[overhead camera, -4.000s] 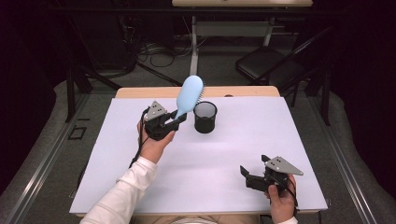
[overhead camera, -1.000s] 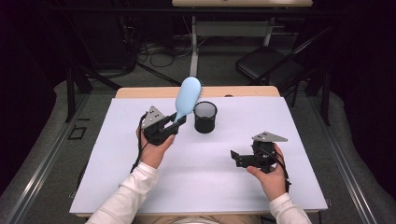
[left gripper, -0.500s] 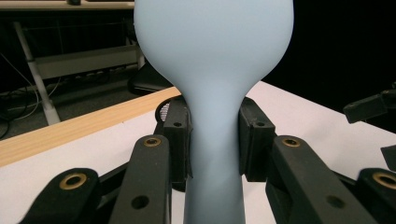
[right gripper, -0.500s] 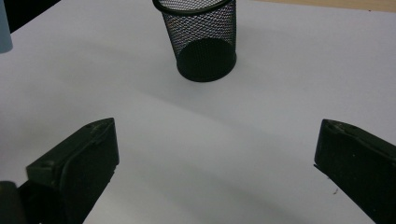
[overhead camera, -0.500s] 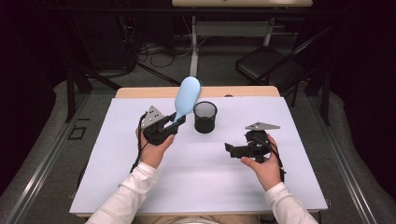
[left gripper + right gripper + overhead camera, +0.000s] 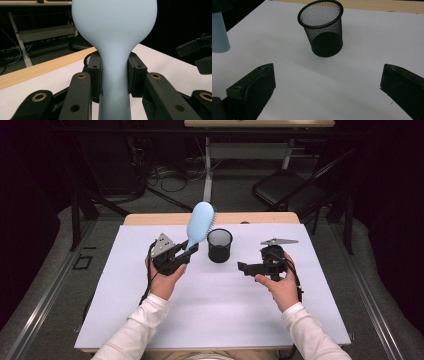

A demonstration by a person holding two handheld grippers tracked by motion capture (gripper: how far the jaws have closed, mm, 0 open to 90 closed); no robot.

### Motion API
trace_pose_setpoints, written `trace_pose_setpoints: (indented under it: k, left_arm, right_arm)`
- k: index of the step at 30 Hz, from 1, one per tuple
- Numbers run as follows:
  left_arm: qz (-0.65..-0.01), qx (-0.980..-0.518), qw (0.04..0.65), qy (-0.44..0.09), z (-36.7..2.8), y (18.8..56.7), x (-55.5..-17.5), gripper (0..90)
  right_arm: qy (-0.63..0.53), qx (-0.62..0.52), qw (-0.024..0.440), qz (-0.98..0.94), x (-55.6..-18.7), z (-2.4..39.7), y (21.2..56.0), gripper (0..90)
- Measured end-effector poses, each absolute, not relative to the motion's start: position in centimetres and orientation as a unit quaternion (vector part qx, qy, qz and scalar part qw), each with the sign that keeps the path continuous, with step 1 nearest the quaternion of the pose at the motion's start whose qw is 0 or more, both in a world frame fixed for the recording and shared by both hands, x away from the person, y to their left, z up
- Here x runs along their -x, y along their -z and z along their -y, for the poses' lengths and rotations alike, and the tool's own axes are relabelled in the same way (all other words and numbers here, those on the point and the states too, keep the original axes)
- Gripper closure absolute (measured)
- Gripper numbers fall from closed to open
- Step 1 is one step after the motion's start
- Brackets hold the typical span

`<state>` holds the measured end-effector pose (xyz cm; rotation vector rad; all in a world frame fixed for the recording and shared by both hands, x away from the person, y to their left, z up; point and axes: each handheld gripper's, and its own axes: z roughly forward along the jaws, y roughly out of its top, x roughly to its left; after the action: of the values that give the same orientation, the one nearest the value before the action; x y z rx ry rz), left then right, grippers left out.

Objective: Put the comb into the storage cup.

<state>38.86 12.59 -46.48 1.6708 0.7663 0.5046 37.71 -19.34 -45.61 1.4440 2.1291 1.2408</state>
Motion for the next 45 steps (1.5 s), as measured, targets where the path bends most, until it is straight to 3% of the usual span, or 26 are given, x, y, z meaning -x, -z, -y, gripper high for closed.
trace_pose_setpoints:
  k: [45]
  left_arm:
    - [-0.332,-0.715,0.577,-0.215,-12.8,46.8,-39.1,69.4]
  right_arm:
    - [-0.445,-0.5,0.101,-0.736,-41.7,16.2,41.0,1.6]
